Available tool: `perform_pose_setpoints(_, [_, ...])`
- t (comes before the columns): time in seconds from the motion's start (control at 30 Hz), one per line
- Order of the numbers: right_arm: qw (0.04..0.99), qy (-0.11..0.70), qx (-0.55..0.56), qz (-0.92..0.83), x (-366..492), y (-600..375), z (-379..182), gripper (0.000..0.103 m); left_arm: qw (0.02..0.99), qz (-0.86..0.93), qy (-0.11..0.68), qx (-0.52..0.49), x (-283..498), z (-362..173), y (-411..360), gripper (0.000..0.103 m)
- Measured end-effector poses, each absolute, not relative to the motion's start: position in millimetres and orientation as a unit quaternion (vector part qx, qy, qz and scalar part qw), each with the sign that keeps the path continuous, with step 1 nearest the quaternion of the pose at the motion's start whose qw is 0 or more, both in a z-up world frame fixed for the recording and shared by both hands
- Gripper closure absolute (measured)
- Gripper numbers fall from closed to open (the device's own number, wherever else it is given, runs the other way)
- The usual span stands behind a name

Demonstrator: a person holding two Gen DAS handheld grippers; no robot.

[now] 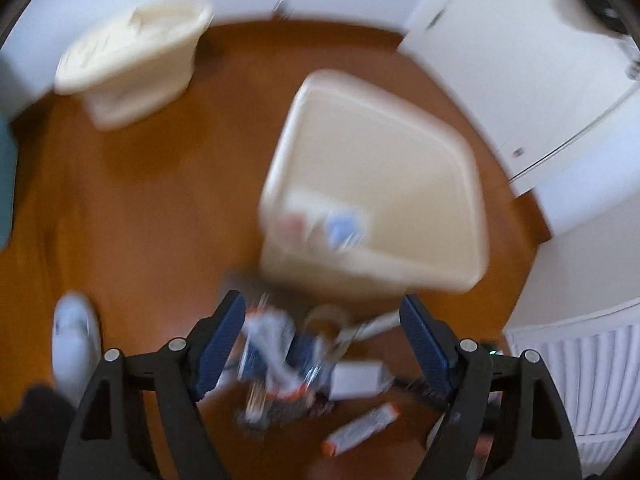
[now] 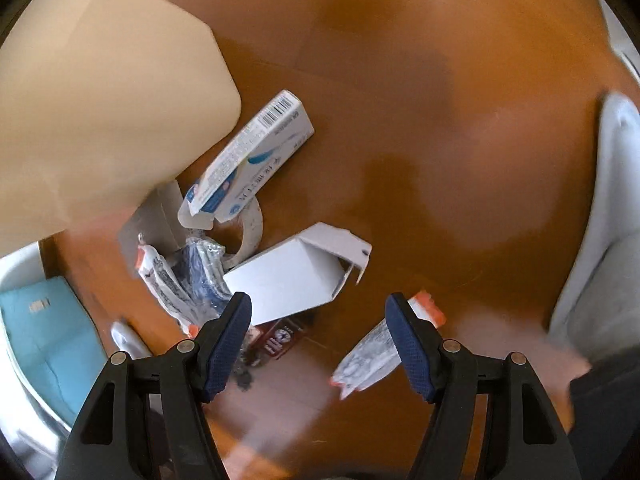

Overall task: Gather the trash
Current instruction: 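Grasp a white-orange wrapper with left tool while right tool grasps another wrapper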

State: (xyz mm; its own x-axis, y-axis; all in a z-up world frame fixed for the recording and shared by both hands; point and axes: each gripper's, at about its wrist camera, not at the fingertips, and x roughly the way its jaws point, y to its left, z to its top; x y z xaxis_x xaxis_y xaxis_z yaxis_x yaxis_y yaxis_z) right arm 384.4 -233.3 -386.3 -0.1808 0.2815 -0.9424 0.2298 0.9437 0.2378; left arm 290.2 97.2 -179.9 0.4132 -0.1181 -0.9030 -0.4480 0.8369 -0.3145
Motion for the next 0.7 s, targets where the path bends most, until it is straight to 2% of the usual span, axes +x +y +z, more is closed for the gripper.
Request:
perform_pose_setpoints(0.17, [0.593,0.763,0.242,-0.087,322,-262,-410,0.031,0.762,0.126,0.575,-0.27,254,-235,91,0.024])
perform_pose_setpoints(0.4, [0.561,0.762,0.291,-0.142,267,-267,-467,0.031,0.746,0.123,0.603,-0.253,237,-264,95,0.024])
perform_pose_setpoints(0.57, [0.589,0.759,0.248,-0.124,270,-250,-478,0.032,0.718,0.147,0.607,-0.307,221,-299,117,0.024])
perform_pose_setpoints(0.63, [0.585,0.768,0.236,-0.114,269,-240,-483,0.052,0.703,0.152,0.605,-0.341,218,-307,120,0.024])
perform_pose_setpoints(0.67, [0.592,0.765,0.228,-0.11,269,-235,-482,0.056,0.697,0.153,0.605,-0.354,218,-312,120,0.024])
perform_pose_setpoints(0.7, [0.596,0.765,0.222,-0.102,270,-231,-481,0.065,0.69,0.154,0.605,-0.366,220,-319,119,0.024])
